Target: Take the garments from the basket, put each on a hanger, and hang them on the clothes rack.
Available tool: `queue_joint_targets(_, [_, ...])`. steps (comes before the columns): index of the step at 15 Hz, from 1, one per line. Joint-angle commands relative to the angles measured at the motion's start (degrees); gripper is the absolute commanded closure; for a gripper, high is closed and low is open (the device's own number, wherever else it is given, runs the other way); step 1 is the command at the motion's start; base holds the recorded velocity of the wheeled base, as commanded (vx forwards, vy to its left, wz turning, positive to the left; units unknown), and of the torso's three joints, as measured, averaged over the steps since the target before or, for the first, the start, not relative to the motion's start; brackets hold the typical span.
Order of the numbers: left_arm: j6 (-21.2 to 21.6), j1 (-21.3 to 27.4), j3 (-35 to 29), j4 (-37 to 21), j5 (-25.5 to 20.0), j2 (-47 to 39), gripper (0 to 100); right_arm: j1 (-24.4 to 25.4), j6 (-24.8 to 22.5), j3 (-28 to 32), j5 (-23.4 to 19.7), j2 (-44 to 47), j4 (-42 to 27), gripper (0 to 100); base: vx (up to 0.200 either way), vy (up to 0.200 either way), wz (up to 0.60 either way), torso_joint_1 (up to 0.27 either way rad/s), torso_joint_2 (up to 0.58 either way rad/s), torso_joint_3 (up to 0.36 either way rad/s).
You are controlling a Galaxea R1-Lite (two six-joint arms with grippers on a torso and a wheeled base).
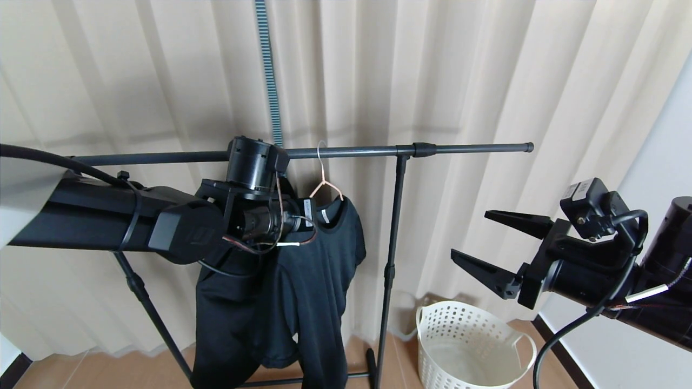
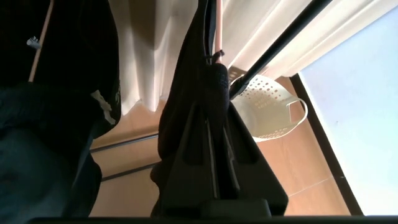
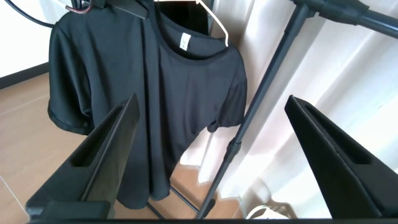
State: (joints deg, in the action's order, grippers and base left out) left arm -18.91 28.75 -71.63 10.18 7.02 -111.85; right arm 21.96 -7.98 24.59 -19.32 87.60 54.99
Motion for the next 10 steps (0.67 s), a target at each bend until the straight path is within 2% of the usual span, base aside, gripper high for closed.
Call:
queue_joint_targets(1, [0.0,0.0,0.0,0.0,0.0,0.1,100,0.0,0.0,0.0,0.1,0.0,0.0,0,0.000,0.000,0.00,0.000,0.00,0.000])
queue_joint_targets(6, [0.1,0.3,0.0,0.0,1.4,0.2,100,-0.1,0.0,0.0,0.1,-0.1,0.1,0,0.000,0.000,0.00,0.000,0.00,0.000])
queue_joint_targets(7, [0.1,0.5,0.2,0.0,1.4,0.4,0,0.0,0.0,0.1,0.0,-0.1,0.1,0,0.000,0.000,0.00,0.000,0.00,0.000])
queue_joint_targets(10, [0.1,0.9,0.4,0.0,2.4,0.4,0,0.0,0.0,0.0,0.1,-0.1,0.1,0,0.000,0.000,0.00,0.000,0.00,0.000])
